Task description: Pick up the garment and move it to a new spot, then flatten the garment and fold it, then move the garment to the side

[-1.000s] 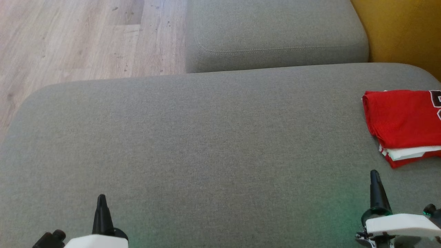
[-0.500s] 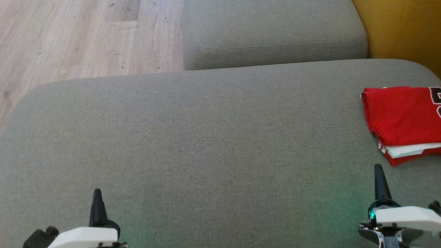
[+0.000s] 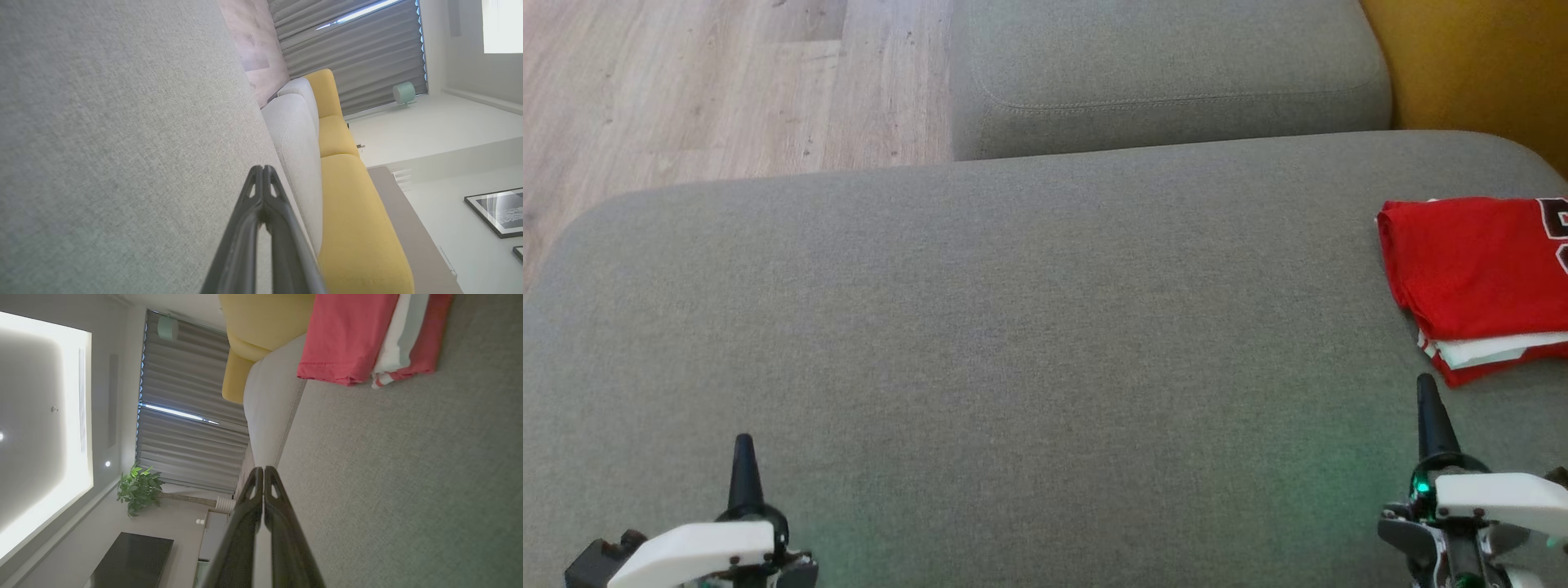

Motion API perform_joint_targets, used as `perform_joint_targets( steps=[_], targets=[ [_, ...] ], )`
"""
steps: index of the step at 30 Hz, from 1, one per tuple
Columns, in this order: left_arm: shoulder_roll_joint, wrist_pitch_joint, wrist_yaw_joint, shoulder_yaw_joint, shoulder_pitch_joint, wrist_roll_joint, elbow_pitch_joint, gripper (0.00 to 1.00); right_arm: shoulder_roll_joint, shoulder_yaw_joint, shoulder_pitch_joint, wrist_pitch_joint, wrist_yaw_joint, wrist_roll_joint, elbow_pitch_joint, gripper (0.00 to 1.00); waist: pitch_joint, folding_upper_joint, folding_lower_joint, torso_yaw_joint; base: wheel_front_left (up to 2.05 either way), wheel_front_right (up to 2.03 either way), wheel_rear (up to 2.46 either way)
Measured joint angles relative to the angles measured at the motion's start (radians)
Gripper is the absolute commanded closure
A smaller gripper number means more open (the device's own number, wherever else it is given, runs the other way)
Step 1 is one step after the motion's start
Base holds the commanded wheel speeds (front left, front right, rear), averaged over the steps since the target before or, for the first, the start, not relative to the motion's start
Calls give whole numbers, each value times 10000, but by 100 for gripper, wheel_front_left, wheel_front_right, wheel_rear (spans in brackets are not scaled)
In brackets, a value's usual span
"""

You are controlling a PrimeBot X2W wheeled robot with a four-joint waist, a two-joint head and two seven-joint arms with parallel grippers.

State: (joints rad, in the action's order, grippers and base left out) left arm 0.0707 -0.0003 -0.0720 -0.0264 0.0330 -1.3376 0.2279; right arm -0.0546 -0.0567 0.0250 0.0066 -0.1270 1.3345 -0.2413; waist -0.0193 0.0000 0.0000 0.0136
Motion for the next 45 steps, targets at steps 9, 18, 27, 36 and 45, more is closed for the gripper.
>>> perform_joint_targets(
  steps=[9, 18, 27, 36, 45],
  targets=[
    [-4, 265, -174, 221, -275, -940, 136, 100, -10, -140, -255, 240, 0, 913, -111, 100, 72, 0, 0, -44, 0, 0, 0],
    [-12, 523, -339, 391, -573, -2010, 280, 100, -12, -263, -455, 466, 0, 1964, -224, 100, 154, 0, 0, -94, 0, 0, 0],
    [-19, 784, -518, 616, -848, -3012, 431, 100, -15, -431, -794, 734, 2, 2934, -311, 100, 226, 0, 1, -137, 0, 0, 0],
    [-31, 788, -518, 644, -895, -3007, 437, 100, -15, -462, -793, 742, 2, 2940, -332, 100, 226, 0, 0, -136, 0, 0, 0],
    [-46, 796, -518, 685, -895, -3005, 437, 100, -15, -485, -793, 744, 2, 2938, -336, 100, 225, 0, 0, -136, 0, 0, 0]
  ],
)
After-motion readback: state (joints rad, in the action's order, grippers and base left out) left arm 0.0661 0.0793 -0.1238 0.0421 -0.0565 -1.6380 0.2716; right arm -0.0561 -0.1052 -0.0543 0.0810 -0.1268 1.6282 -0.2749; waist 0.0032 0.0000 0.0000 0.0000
